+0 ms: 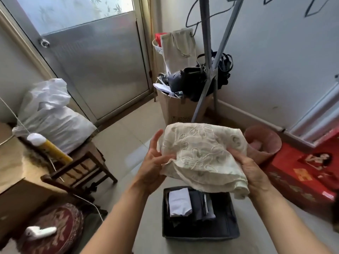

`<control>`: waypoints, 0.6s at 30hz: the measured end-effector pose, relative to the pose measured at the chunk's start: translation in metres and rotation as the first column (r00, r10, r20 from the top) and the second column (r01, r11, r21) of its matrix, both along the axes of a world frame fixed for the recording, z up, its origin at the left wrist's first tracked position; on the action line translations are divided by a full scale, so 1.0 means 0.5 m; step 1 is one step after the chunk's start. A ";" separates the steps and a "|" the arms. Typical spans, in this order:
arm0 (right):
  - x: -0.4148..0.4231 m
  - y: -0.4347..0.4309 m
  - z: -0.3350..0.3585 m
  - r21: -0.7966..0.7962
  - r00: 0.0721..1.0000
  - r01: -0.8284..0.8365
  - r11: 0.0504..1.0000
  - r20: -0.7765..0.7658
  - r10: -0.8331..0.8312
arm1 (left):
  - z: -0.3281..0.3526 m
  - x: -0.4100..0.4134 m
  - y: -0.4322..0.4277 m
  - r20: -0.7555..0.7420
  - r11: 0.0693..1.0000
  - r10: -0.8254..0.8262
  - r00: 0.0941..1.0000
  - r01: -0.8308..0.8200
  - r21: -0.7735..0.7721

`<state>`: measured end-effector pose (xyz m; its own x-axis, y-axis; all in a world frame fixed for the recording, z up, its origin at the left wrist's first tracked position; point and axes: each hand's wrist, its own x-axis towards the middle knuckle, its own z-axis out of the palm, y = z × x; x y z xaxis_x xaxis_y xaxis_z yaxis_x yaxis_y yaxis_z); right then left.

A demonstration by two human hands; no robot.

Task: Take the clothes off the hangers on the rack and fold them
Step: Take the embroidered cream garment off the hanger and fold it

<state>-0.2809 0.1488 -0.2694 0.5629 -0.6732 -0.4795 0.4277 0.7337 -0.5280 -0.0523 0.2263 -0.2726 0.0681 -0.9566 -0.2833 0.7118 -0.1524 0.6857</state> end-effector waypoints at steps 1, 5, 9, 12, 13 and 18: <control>0.008 -0.020 -0.021 0.004 1.000 -0.004 1.000 -0.012 0.004 | -0.012 0.007 -0.013 0.017 1.000 0.022 1.000 -0.022 -0.005; 0.039 -0.078 -0.129 0.039 0.988 -0.007 0.999 -0.155 0.013 | -0.090 0.019 -0.039 0.131 0.986 0.098 0.987 -0.115 0.125; 0.044 -0.120 -0.251 0.085 0.972 -0.021 0.996 -0.230 0.040 | -0.199 0.022 -0.064 0.171 0.952 0.098 0.980 -0.142 0.270; 0.046 -0.146 -0.351 0.111 0.969 -0.031 0.993 -0.240 0.057 | -0.290 0.026 -0.089 0.233 0.924 0.077 0.969 -0.157 0.349; 0.046 -0.152 -0.384 0.126 0.968 -0.027 0.992 -0.245 0.058 | -0.318 0.025 -0.095 0.247 0.910 0.072 0.966 -0.165 0.379; 0.044 -0.148 -0.570 0.219 0.955 -0.026 0.975 -0.283 0.089 | -0.486 0.015 -0.120 0.300 0.858 0.036 0.953 -0.183 0.479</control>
